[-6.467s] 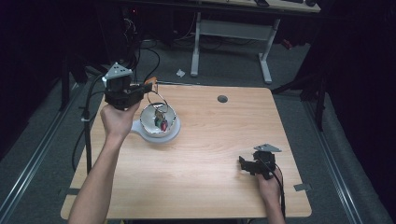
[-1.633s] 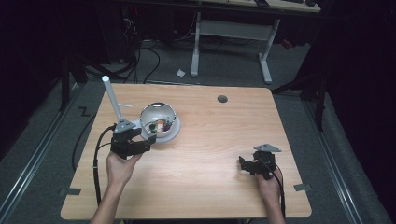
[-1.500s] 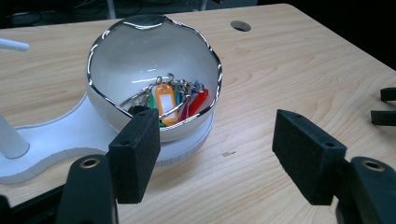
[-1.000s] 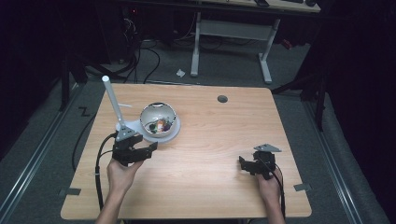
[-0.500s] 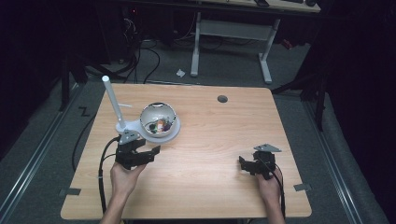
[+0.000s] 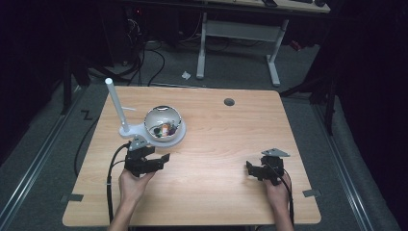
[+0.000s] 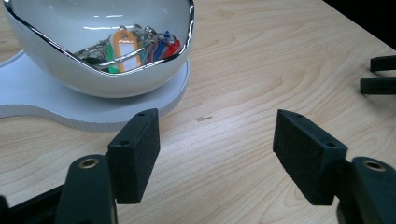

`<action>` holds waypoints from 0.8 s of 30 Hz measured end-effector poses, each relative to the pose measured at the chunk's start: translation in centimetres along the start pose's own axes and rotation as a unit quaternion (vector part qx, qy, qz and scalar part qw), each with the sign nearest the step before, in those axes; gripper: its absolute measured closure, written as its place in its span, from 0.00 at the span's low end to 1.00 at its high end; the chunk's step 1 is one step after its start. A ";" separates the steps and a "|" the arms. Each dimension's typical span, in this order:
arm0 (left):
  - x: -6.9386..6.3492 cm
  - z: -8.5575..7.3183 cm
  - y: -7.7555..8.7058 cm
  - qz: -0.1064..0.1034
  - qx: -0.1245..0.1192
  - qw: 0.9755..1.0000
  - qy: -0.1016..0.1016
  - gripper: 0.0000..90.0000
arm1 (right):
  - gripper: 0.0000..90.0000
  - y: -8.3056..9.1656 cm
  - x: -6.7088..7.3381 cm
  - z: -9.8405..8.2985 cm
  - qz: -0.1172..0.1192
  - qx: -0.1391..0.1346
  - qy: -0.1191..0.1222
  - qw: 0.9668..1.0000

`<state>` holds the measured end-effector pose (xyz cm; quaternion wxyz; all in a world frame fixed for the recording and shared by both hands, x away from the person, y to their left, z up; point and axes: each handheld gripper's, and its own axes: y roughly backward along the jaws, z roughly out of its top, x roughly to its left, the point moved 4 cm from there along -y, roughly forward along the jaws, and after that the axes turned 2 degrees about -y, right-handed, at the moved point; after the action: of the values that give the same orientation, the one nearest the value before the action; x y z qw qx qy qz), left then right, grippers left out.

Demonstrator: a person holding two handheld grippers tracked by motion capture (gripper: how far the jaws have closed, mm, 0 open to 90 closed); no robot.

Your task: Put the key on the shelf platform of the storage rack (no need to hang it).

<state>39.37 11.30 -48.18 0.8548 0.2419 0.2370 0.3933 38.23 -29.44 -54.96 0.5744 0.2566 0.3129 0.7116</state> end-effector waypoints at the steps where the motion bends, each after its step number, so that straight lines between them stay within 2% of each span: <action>1: 0.0 0.0 -0.1 0.000 0.001 1.000 0.001 0.36 | 0.16 0.0 0.0 0.0 0.000 0.000 0.000 1.000; 11: -0.4 -0.2 -0.9 -0.008 0.006 1.000 -0.002 0.36 | 0.16 0.0 0.0 0.0 0.000 0.000 0.000 1.000; 24: -0.9 -0.4 -2.3 -0.003 0.017 1.000 -0.016 0.36 | 0.16 0.0 0.0 0.0 0.000 0.000 0.000 1.000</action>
<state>39.89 9.40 -49.70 0.8553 0.2620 0.2313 0.3826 38.23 -29.44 -54.96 0.5744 0.2567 0.3129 0.7115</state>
